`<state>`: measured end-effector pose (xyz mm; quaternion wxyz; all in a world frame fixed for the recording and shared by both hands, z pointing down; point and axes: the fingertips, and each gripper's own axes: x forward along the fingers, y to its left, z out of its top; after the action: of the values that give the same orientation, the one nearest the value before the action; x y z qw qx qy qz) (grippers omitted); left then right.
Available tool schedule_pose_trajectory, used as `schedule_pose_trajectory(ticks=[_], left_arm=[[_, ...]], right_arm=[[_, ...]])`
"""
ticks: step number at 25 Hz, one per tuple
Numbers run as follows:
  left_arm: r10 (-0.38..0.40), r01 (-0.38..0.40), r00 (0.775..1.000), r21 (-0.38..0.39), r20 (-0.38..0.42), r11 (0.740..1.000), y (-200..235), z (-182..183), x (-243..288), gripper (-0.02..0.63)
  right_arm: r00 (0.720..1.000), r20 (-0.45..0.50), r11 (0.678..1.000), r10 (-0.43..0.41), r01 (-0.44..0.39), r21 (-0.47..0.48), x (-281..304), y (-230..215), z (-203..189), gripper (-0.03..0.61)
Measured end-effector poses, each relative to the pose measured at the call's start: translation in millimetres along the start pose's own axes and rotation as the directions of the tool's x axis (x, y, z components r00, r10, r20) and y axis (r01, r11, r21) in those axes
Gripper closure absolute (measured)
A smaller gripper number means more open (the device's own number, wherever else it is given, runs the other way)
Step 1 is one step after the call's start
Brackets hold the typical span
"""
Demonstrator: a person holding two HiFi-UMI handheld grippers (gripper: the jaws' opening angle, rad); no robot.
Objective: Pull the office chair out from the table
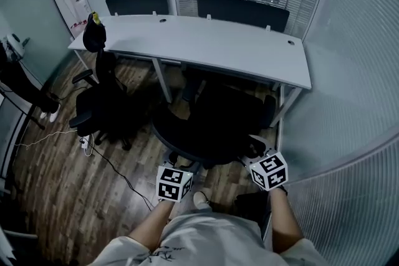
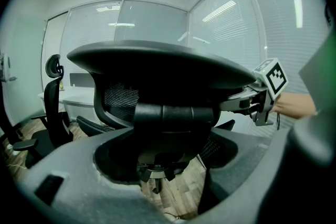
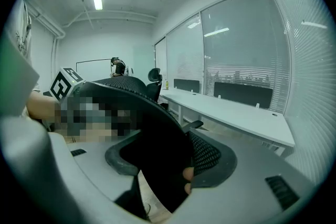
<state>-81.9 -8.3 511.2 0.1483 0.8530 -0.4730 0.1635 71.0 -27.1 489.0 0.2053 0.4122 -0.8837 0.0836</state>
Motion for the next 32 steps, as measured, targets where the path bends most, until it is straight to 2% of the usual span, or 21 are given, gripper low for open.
schedule_pose_trajectory(ticks=[17,32], left_arm=[[0.005,-0.005,1.000,0.005,0.011,1.000,-18,-15,-33,0.287],[0.039,-0.039,0.999,-0.018,0.028,0.999,-63,-41,-89,0.287]], right_arm=[[1.000,0.004,1.000,0.021,-0.021,-0.004,-27,29,-11,0.364],[0.998,0.037,0.998,0.053,-0.052,-0.018,-81,69,-31,0.364]])
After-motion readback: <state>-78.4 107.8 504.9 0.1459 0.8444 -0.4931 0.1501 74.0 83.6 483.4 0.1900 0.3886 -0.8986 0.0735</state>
